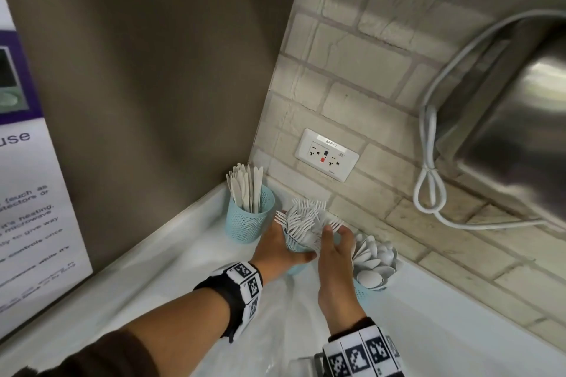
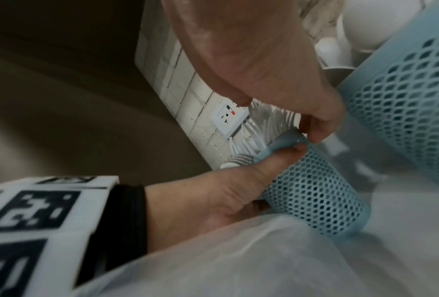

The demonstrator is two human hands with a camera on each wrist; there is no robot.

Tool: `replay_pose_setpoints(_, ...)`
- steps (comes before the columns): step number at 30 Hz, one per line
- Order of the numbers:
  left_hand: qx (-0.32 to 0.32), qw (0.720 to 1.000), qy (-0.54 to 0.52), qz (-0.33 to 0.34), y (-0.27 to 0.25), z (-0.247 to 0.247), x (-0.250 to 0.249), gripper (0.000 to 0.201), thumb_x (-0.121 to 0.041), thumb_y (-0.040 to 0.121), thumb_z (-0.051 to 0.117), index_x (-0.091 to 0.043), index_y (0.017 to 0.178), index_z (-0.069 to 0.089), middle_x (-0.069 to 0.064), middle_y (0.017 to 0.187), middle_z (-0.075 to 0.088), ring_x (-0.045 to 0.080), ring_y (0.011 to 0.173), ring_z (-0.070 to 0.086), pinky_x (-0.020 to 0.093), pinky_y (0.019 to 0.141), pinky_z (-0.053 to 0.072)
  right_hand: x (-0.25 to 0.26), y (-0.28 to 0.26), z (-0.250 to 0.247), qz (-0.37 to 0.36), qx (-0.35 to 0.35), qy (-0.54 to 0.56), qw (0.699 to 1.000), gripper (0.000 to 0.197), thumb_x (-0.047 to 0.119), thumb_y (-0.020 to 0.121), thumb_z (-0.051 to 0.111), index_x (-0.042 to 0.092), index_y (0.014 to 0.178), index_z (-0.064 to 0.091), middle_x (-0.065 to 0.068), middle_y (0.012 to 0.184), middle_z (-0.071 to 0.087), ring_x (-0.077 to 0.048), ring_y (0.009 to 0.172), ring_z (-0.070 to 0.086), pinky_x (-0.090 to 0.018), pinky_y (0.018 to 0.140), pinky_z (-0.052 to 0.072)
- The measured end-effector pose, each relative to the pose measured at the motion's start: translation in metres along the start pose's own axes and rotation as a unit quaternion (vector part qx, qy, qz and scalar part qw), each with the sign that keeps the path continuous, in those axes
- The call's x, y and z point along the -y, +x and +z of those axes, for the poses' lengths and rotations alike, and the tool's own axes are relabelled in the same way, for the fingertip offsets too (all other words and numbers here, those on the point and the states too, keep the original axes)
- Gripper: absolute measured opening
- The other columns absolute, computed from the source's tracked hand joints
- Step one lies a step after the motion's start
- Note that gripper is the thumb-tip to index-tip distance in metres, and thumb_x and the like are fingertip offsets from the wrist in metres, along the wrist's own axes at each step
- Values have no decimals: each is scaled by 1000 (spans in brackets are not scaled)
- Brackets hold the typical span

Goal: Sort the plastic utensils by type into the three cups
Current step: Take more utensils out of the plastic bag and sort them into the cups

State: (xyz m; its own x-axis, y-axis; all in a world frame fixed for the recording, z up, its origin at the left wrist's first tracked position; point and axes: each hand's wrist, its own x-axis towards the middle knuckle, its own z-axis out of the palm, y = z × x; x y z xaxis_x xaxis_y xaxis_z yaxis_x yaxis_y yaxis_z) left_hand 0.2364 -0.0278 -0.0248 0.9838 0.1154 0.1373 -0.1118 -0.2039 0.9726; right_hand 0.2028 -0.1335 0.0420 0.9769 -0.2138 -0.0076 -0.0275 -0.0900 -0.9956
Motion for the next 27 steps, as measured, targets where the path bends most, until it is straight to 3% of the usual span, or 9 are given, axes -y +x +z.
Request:
replay_pose_setpoints(2, -1, 1000, 20, 12, -2, -2, -1, 80, -41, 50, 88, -33, 118, 47, -12, 116, 58, 4, 109, 56, 23, 98, 44, 2, 2, 4, -20, -2, -3, 1000, 12, 25, 100, 47, 15, 100, 54, 3, 90, 61, -8, 83, 59, -20, 67, 43)
replay_pose_setpoints(6, 21, 1000, 19, 4, -3, -7, 4, 78, -47, 49, 86, -35, 118, 53, -16, 114, 62, 1, 108, 58, 21, 95, 47, -7, 12, 7, -89, -26, -103, 990, 22, 43, 87, 55, 22, 85, 59, -9, 96, 63, -26, 93, 61, -38, 79, 51)
replay_pose_setpoints(9, 24, 1000, -6, -1, -6, -9, 3, 77, -45, 48, 88, -35, 116, 54, -13, 112, 64, 2, 106, 60, 27, 95, 50, -7, 18, 4, -60, 2, -182, 981, 11, 26, 87, 59, 16, 84, 61, -13, 96, 62, -31, 93, 60, -36, 77, 49)
replay_pose_setpoints(11, 27, 999, -17, -4, -6, -9, 4, 76, -45, 48, 88, -35, 114, 54, -13, 111, 65, 1, 105, 61, 30, 95, 50, -6, 20, 0, -24, 16, -184, 982, 10, 19, 85, 62, 13, 92, 62, -13, 102, 61, -28, 94, 61, -36, 77, 51)
replay_pose_setpoints(14, 28, 999, -10, -13, -4, -8, 7, 79, -53, 45, 88, -37, 114, 54, -15, 110, 65, 1, 105, 61, 33, 95, 51, -1, 18, 0, -35, -3, -181, 983, 25, 28, 83, 65, 21, 107, 62, -5, 108, 53, -19, 97, 56, -34, 84, 50)
replay_pose_setpoints(17, 28, 999, 16, -16, -5, -8, 6, 79, -56, 43, 85, -36, 113, 55, -14, 108, 65, 1, 101, 61, 29, 91, 52, 8, 13, 0, -87, 2, -163, 983, 10, 31, 89, 63, 26, 95, 69, 6, 85, 60, -11, 79, 56, -27, 73, 46)
replay_pose_setpoints(20, 30, 999, 18, -20, -7, -11, 2, 80, -54, 40, 81, -32, 112, 55, -14, 106, 65, 0, 98, 61, 21, 88, 50, 14, 13, 0, -87, 47, -174, 980, 16, 26, 93, 57, 24, 81, 67, 11, 69, 65, -9, 69, 60, -25, 66, 44)
replay_pose_setpoints(24, 29, 999, 16, -28, -7, -12, 1, 84, -54, 39, 82, -33, 115, 54, -16, 108, 65, -1, 101, 61, 24, 91, 49, 18, 19, -2, -174, 25, -321, 931, 21, 32, 91, 61, 19, 75, 58, 8, 59, 54, -7, 59, 50, -18, 54, 32)
replay_pose_setpoints(27, 26, 999, 12, -38, -7, -12, 2, 83, -54, 41, 85, -35, 116, 53, -17, 110, 65, 1, 104, 61, 31, 95, 50, 14, 20, -3, -306, -31, -441, 843, 4, 8, 84, 63, 12, 85, 63, -2, 71, 62, -24, 71, 54, -29, 63, 38)
